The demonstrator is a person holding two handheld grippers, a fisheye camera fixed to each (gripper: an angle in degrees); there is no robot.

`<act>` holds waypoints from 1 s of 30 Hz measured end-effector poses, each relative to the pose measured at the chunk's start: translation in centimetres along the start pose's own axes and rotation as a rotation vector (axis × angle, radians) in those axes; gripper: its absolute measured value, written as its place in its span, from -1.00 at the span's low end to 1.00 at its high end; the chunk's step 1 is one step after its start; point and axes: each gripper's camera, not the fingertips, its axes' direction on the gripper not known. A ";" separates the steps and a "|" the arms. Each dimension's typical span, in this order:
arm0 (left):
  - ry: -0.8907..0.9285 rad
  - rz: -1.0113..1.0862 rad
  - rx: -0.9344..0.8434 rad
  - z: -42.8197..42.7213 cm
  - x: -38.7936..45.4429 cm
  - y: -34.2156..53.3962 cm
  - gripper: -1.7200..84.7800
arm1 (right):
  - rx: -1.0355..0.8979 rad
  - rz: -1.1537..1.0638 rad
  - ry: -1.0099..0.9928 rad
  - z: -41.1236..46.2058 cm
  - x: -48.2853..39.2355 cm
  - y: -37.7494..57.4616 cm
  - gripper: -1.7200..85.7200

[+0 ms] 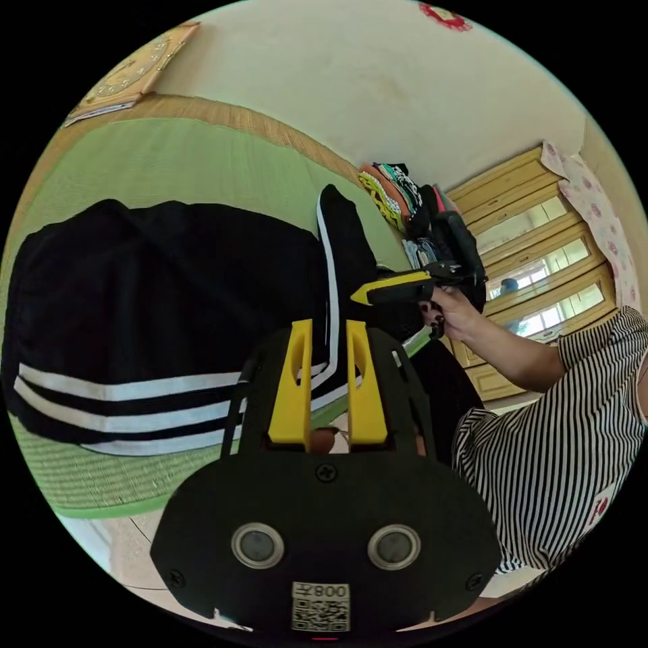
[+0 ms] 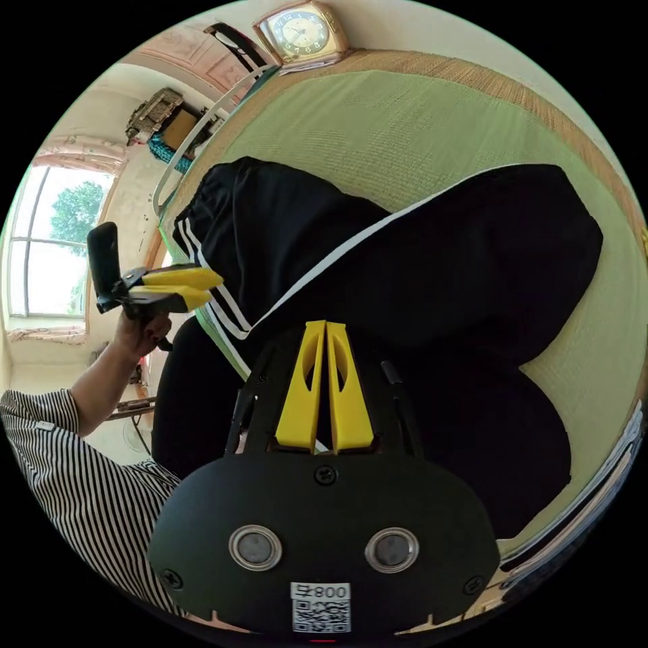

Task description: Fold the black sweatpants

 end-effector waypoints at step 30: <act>-0.018 0.090 -0.165 21.4 6.7 -7.9 -0.92 | -0.058 0.198 0.188 -8.0 10.4 -3.9 -0.94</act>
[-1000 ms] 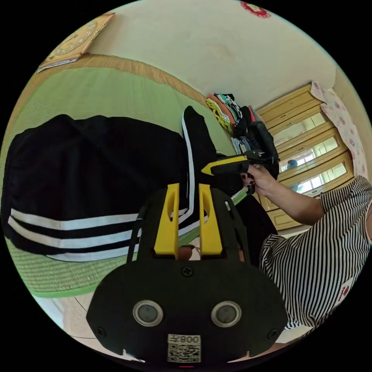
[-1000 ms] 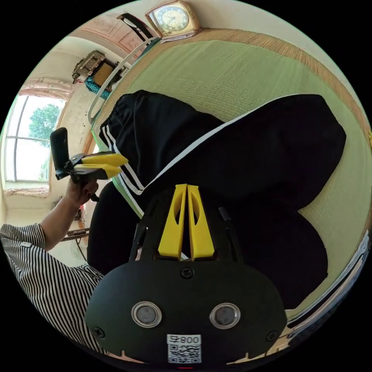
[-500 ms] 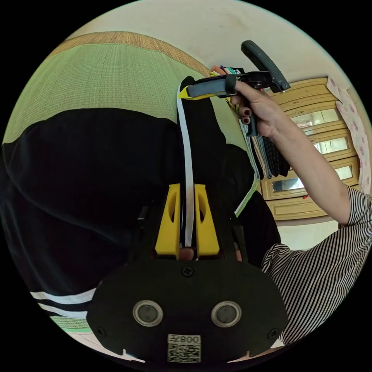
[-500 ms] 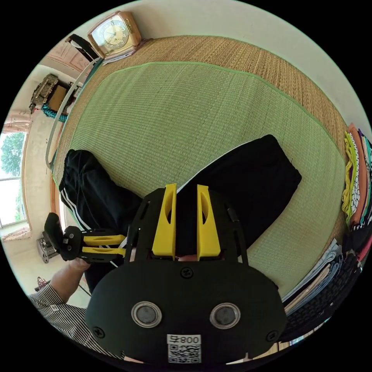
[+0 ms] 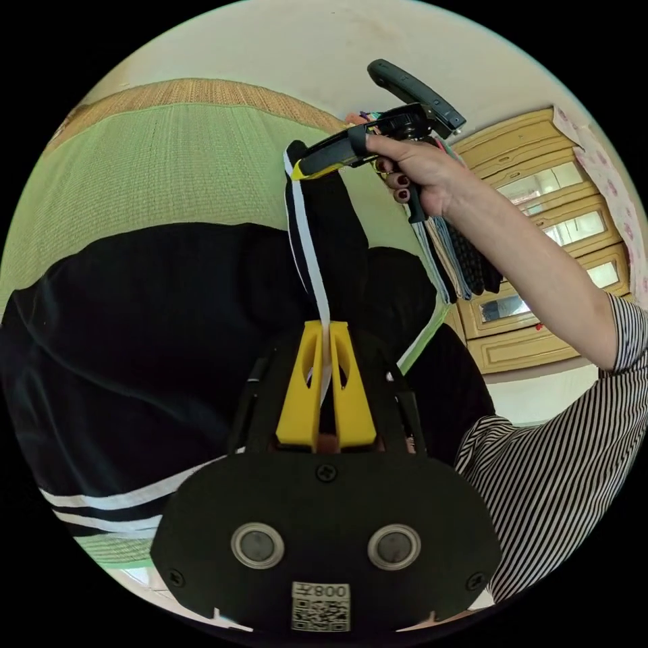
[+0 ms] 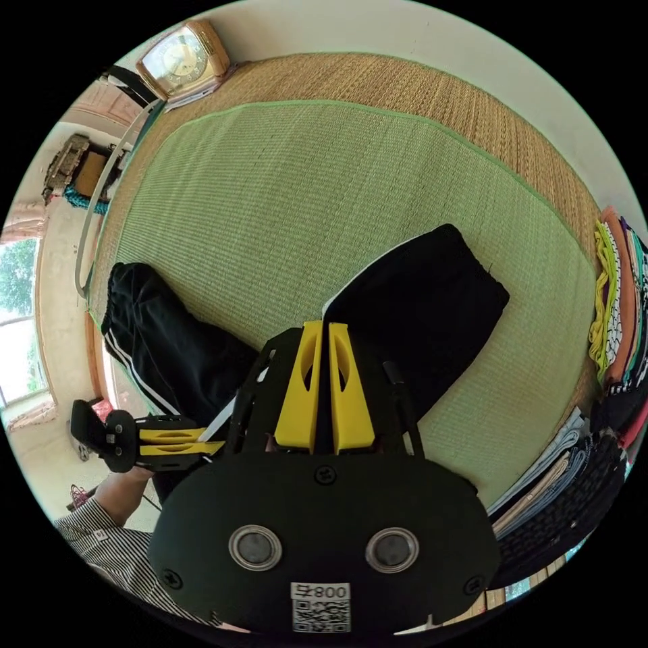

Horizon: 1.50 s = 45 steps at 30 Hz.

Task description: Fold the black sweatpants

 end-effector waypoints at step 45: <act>-0.204 -0.014 -0.288 15.7 7.9 -5.1 -0.91 | 0.201 0.111 -0.225 7.2 17.5 39.4 -0.94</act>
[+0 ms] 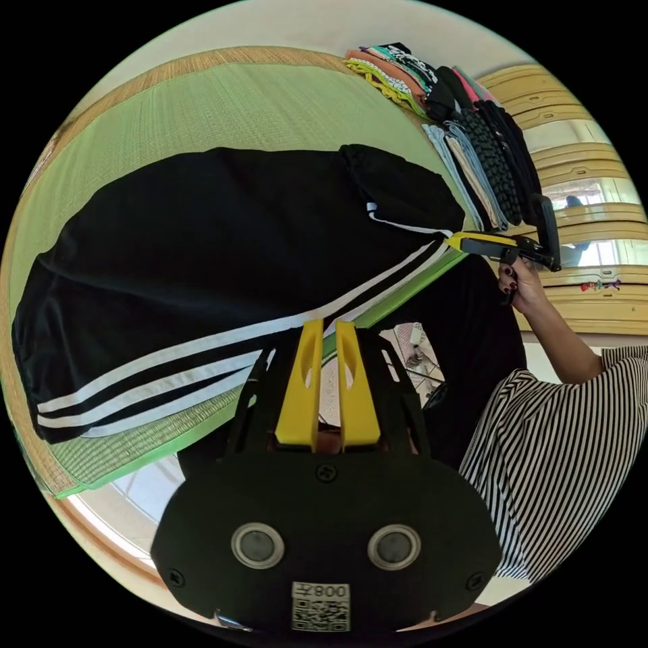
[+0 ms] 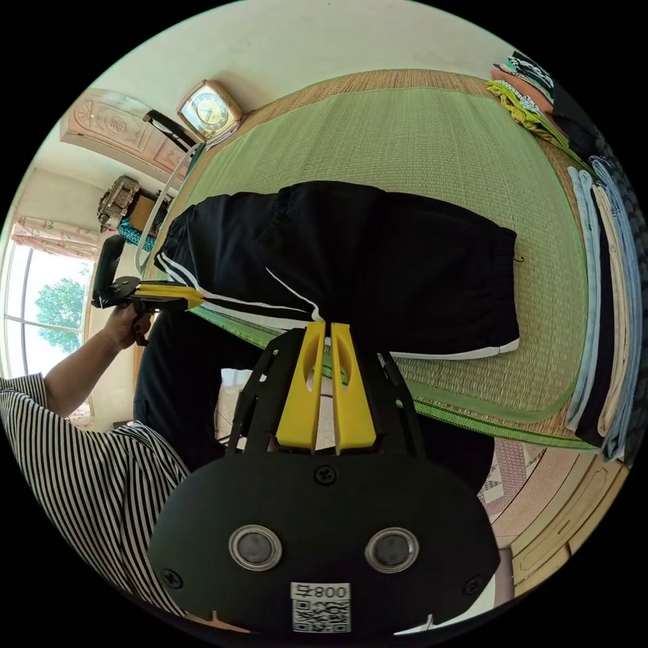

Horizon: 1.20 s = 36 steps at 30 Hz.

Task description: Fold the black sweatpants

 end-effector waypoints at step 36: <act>0.352 0.128 0.132 2.8 4.9 -21.6 -0.80 | 0.197 -0.289 0.213 -0.2 -0.8 4.9 -0.77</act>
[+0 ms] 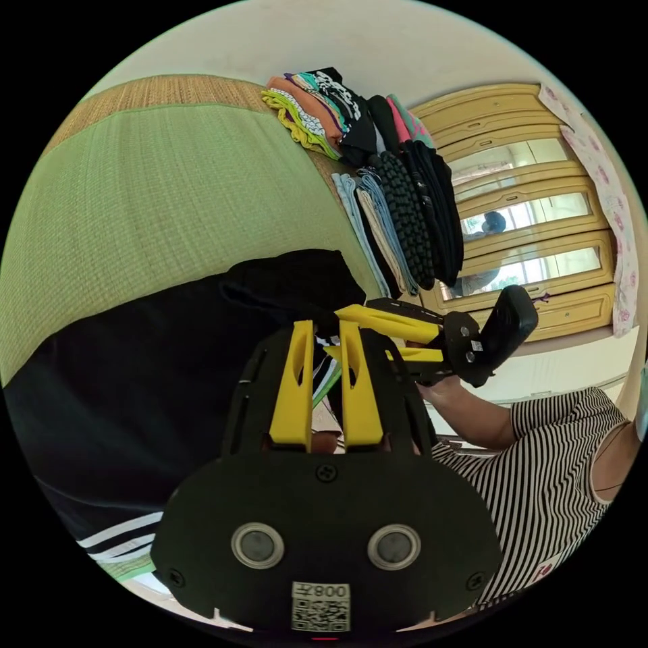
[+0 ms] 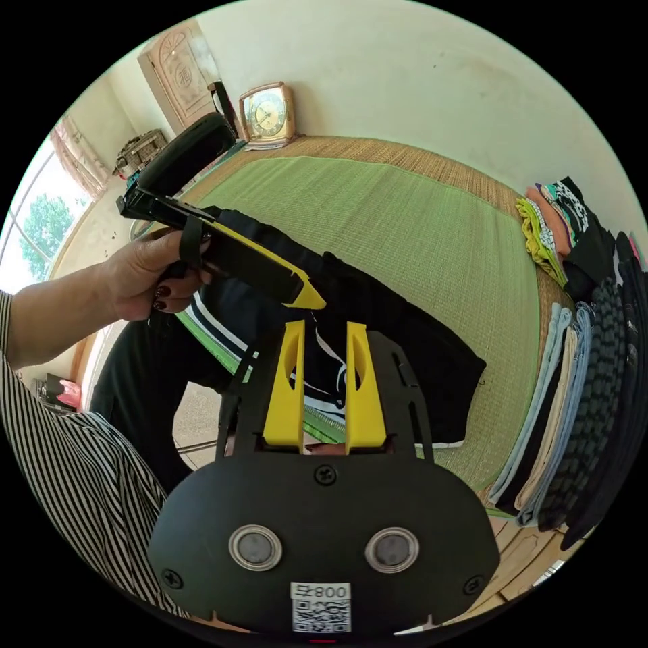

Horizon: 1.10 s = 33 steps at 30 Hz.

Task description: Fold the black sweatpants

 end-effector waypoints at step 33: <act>0.053 0.022 -0.033 11.9 2.8 -19.6 -0.90 | 0.269 0.527 -0.323 -3.6 16.6 14.6 -0.91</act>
